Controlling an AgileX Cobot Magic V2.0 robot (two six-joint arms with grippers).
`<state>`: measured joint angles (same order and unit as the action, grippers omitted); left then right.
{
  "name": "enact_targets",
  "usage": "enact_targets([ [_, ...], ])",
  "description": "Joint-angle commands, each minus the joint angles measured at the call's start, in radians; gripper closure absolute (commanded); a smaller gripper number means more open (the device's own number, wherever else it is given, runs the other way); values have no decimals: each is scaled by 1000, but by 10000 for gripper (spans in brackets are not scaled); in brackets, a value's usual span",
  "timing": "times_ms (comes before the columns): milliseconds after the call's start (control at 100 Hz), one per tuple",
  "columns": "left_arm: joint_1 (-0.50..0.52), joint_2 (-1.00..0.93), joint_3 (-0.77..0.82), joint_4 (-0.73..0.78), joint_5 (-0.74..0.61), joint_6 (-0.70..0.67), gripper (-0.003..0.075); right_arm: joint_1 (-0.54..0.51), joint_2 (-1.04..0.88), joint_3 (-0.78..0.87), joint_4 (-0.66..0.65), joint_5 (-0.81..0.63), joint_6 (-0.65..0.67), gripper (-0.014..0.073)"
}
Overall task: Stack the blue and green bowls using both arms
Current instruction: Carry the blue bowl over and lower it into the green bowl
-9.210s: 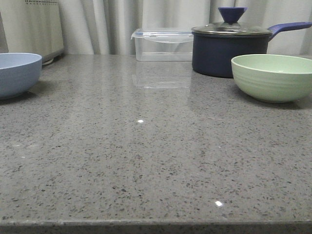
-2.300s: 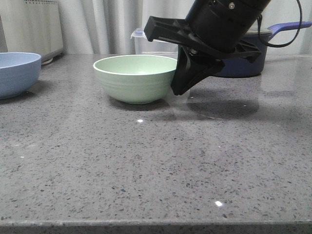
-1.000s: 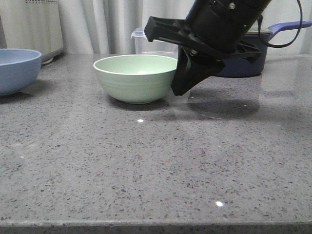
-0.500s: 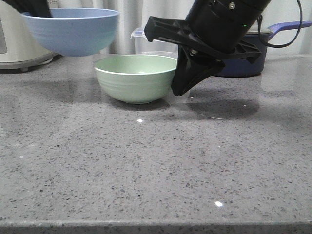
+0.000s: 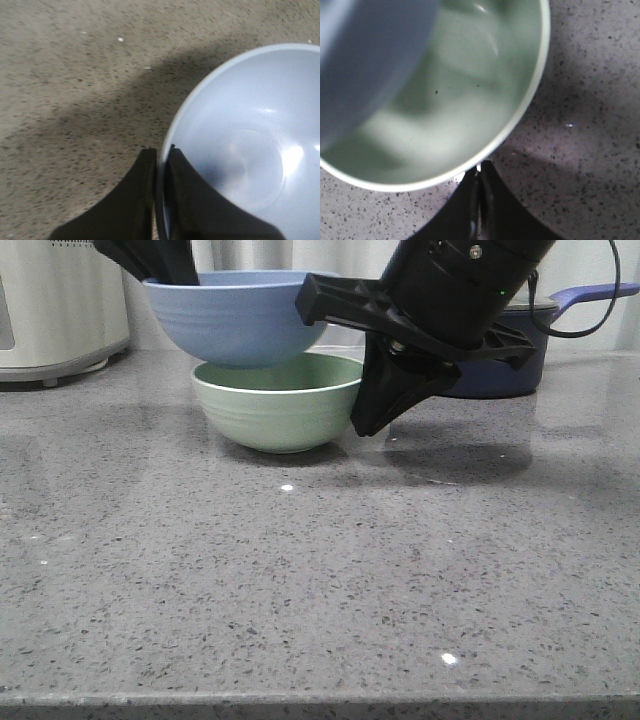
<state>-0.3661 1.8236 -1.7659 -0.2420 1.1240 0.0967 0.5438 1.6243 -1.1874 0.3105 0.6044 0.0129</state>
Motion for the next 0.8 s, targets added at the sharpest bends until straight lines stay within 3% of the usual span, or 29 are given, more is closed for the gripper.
enact_targets([
  [0,-16,-39,-34,-57,-39,-5,741,2,-40,-24,10,-34,-13,638],
  [530,-33,-32,-34,-89,-52,-5,729,2,-40,-24,10,-34,-13,638],
  [790,-31,-32,-34,-98,-41,-5,412,2,-40,-24,10,-34,-13,638],
])
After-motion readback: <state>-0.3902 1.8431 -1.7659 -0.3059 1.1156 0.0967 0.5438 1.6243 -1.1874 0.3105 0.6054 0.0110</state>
